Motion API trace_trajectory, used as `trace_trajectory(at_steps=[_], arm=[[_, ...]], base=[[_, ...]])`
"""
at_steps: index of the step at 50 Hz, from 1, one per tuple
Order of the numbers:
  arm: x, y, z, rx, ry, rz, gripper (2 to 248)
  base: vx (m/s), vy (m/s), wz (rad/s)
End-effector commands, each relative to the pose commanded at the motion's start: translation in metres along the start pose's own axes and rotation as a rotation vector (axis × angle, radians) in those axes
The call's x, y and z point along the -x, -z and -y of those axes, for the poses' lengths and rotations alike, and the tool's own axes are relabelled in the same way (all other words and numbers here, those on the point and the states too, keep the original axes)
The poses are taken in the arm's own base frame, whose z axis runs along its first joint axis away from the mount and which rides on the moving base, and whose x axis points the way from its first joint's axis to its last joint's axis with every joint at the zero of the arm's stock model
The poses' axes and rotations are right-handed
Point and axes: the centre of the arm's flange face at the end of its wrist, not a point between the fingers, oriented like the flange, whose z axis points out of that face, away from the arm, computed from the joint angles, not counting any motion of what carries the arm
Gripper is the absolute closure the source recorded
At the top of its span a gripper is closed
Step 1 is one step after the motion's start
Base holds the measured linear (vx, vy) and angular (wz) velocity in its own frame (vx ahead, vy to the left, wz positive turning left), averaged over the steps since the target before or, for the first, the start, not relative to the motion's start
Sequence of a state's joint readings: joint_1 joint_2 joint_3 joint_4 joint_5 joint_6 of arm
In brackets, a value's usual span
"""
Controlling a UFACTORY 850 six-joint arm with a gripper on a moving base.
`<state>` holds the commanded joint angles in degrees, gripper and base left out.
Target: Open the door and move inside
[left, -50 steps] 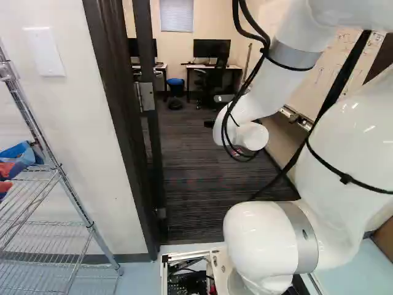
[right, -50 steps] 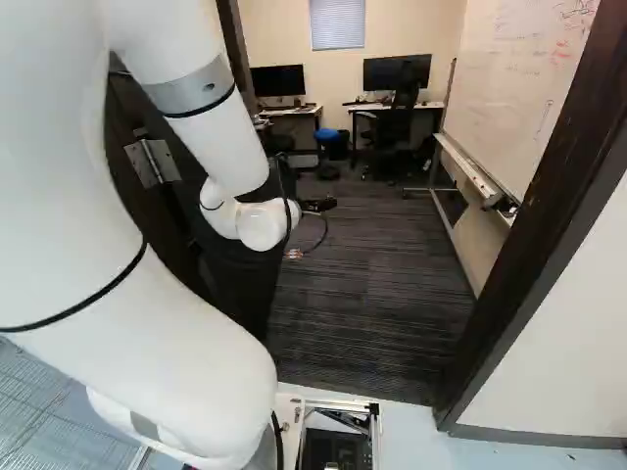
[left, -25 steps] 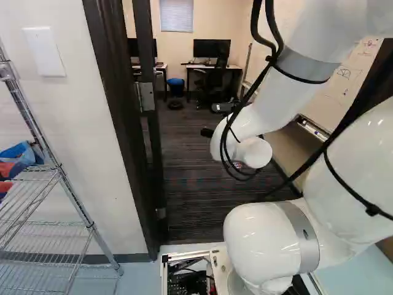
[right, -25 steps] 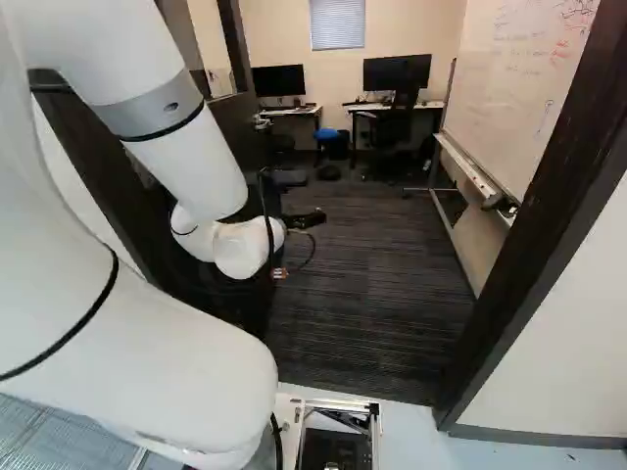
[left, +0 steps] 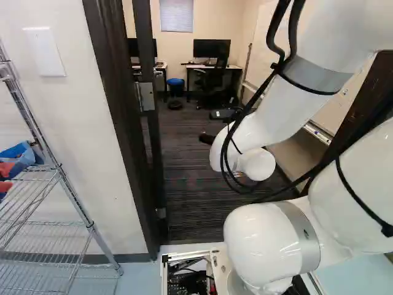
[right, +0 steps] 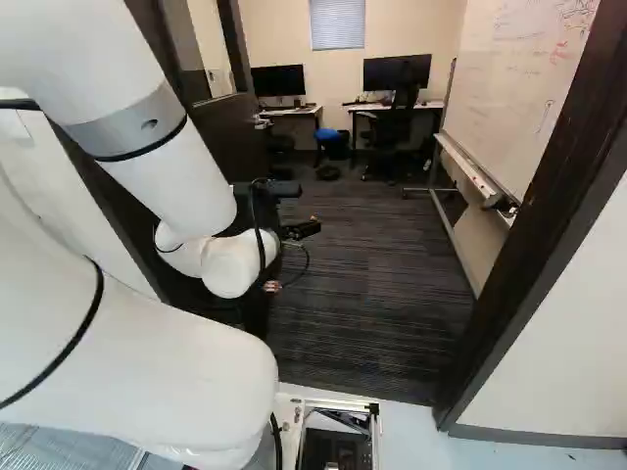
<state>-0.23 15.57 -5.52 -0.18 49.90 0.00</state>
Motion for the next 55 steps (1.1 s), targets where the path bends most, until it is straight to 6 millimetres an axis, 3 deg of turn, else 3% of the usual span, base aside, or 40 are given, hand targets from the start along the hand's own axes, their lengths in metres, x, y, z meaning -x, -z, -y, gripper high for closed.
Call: trace_trajectory(at_steps=[32,55], arm=[[0.0023,0.0028,0.0009,-0.001,-0.001,0.0,3],[0.0023,0.0028,0.0009,-0.001,-0.001,0.0,3]], base=[[0.0,0.0,-0.001],[0.005,-0.019,-0.122]])
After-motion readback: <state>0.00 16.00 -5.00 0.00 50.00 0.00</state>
